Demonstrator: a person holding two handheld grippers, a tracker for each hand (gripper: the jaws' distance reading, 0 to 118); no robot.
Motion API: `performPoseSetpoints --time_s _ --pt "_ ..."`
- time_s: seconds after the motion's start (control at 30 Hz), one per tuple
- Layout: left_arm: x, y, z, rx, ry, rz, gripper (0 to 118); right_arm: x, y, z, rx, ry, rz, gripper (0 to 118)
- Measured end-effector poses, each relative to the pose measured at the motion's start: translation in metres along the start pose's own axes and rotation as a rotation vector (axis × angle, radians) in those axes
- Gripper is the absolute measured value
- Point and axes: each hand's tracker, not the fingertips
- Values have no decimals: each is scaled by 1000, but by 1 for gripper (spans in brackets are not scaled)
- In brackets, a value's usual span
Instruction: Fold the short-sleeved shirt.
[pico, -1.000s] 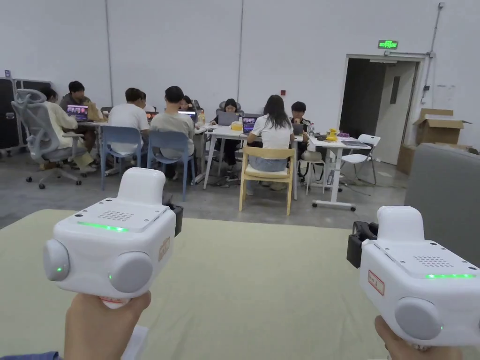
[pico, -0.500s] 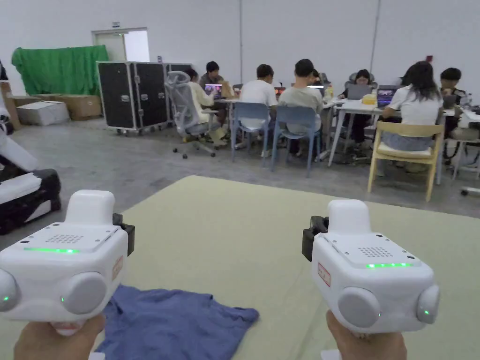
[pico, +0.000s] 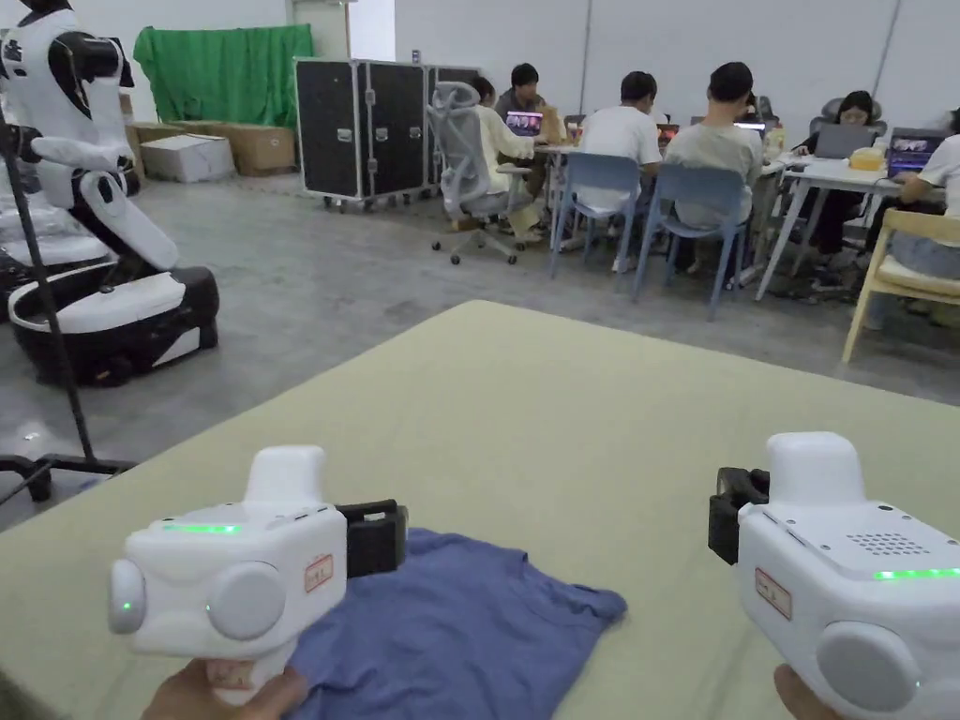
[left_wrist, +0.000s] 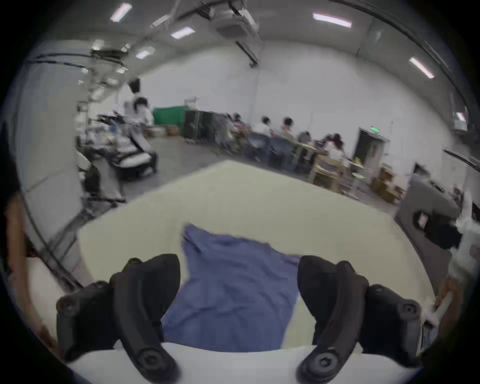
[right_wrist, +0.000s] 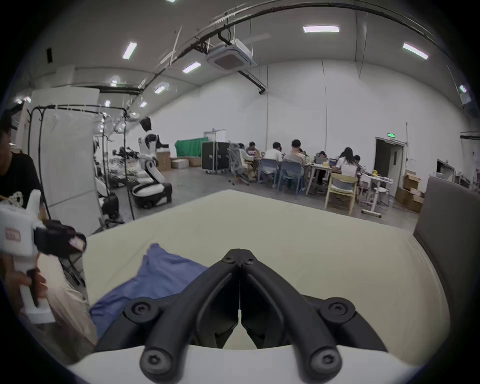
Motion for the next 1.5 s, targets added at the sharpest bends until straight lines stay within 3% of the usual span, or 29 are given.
performPoseSetpoints --time_s 0.13,0.23,0.37,0.5,0.57,0.6,0.63,0.73,0.83,0.93,1.0,1.1,1.23,1.3,1.37,1.5 --pt "59 -32 -88 -144 -27 -138 101 37 -20 -17 -75 -60 8 3" --pt "90 -57 -153 -237 -116 -126 101 64 -40 -32 -142 -106 5 3" --pt "108 -91 -221 -315 -119 -62 102 95 -76 -50 -233 -135 30 3" --pt "116 -119 -273 -395 -53 -137 101 113 -109 -71 -327 -147 27 3" --pt "109 -124 -283 -408 -21 -202 85 118 -124 -77 -359 -128 3 3" --pt "102 -118 -277 -383 -60 -134 60 120 -130 -78 -371 -118 -5 3" --pt "93 -111 -272 -344 -62 -82 6 122 -137 -78 -379 -107 -17 3" --pt "56 -102 -272 -330 38 10 6 125 -156 -78 -407 -77 -88 3" --pt "33 -101 -280 -379 -90 172 6 131 -173 -74 -426 -59 -141 3" --pt "45 -94 -272 -352 -105 103 6 145 -178 -57 -433 -46 -205 3" --pt "66 -80 -255 -291 -232 138 6 161 -174 -36 -410 -58 -287 3" --pt "119 -47 -229 -219 -219 -12 6 188 -158 8 -348 -130 -293 3" --pt "208 -8 -199 -158 -415 -119 6 227 -133 87 -263 -258 -228 3" --pt "267 2 -185 -154 -483 -227 6 247 -123 132 -229 -320 -242 3" --pt "337 2 -166 -156 -633 -328 6 266 -115 180 -193 -388 -246 3" --pt "475 -37 -125 -255 -972 -521 6 290 -111 259 -195 -574 -181 3"
